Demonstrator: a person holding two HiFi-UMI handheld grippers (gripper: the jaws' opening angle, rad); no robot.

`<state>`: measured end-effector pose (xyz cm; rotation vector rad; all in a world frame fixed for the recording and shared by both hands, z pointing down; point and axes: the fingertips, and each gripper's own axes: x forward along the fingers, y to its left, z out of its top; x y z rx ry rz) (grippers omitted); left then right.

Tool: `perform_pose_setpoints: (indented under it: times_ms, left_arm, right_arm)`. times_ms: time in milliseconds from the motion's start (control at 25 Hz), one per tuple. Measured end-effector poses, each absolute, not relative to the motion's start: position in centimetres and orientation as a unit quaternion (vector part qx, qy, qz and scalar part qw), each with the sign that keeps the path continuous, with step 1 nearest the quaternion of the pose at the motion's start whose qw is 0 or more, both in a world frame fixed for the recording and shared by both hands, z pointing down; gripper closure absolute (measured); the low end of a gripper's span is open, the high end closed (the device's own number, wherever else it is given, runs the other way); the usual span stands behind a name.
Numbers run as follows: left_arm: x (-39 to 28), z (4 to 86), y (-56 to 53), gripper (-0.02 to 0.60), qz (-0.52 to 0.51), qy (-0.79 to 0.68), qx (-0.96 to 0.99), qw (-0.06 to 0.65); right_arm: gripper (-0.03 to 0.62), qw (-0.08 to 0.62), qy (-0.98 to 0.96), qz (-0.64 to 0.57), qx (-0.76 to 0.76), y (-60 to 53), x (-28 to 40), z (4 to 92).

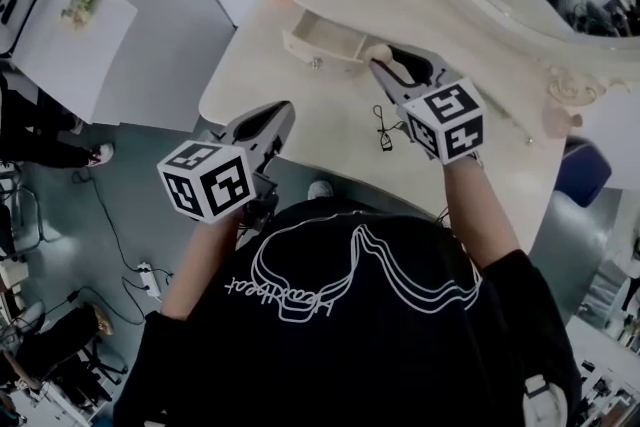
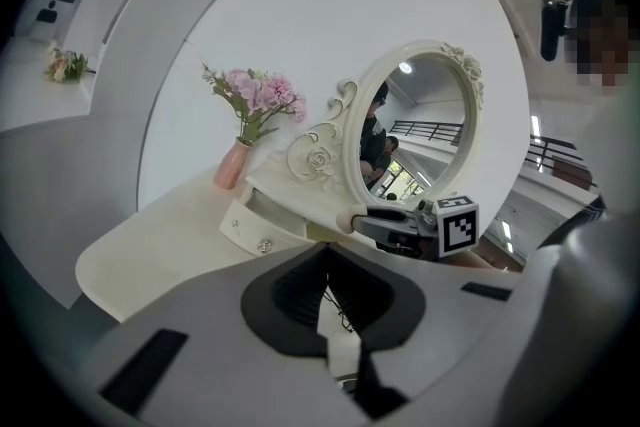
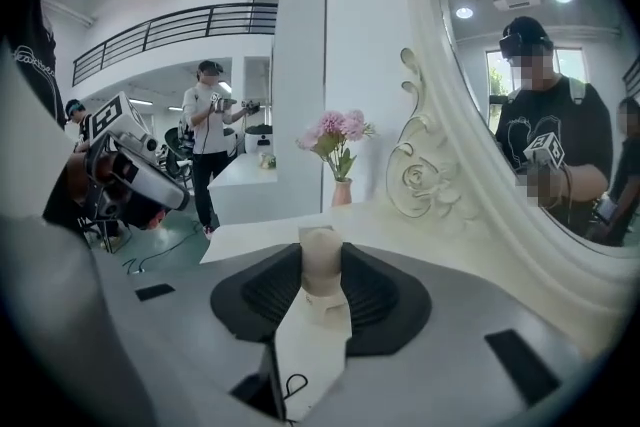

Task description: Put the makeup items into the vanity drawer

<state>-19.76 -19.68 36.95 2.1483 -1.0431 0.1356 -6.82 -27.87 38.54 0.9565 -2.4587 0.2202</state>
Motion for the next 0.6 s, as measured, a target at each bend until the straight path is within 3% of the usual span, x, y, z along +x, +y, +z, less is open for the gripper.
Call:
perform_pose_setpoints:
  times_ms: [600]
  left_arm:
    - [-24.0,39.8,-22.0,0.575,0.061,-0.428,0.812,0.392]
  right_arm:
    - [0.459,0.289,-0.888,0.119,0.336,-33.0,-11.5,45.4]
